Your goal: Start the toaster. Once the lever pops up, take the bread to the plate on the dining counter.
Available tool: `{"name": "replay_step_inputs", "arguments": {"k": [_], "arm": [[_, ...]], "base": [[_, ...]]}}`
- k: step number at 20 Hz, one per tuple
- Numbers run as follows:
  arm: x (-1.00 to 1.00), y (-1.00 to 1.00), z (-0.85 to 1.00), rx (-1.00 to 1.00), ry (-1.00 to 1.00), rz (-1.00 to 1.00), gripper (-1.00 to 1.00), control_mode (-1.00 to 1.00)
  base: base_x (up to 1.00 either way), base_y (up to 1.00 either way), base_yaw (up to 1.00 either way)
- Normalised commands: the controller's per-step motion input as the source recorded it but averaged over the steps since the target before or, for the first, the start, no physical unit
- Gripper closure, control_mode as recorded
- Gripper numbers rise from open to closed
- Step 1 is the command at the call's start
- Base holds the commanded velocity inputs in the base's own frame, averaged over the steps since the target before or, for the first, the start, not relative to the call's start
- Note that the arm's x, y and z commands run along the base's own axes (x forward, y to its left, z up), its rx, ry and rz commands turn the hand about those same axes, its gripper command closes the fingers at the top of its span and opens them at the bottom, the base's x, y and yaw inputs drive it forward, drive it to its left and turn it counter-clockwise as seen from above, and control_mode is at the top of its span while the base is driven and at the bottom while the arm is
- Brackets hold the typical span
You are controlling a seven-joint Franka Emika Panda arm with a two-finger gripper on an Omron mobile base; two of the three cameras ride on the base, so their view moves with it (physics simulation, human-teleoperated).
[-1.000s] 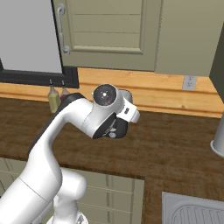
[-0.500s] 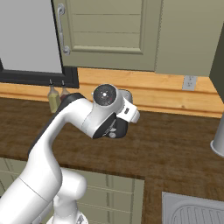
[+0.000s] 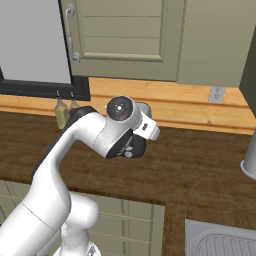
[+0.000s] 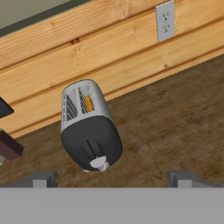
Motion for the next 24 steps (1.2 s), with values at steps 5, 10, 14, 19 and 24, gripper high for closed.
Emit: {"name": "replay_step_inputs", "arguments": {"k": [5, 10, 14, 19, 24], "arm": [[0.0, 0.0, 0.0, 0.0, 0.0, 0.0, -1.0, -1.0], [0.0, 0.0, 0.0, 0.0, 0.0, 0.0, -1.0, -1.0], [0.0, 0.0, 0.0, 0.0, 0.0, 0.0, -1.0, -1.0], [0.0, 0.0, 0.0, 0.0, 0.0, 0.0, -1.0, -1.0], [0.0, 0.0, 0.0, 0.0, 0.0, 0.0, -1.0, -1.0]], "base": [[0.0, 0.0, 0.0], [0.0, 0.0, 0.0], [0.0, 0.0, 0.0], [0.0, 0.0, 0.0], [0.0, 0.0, 0.0]]}}
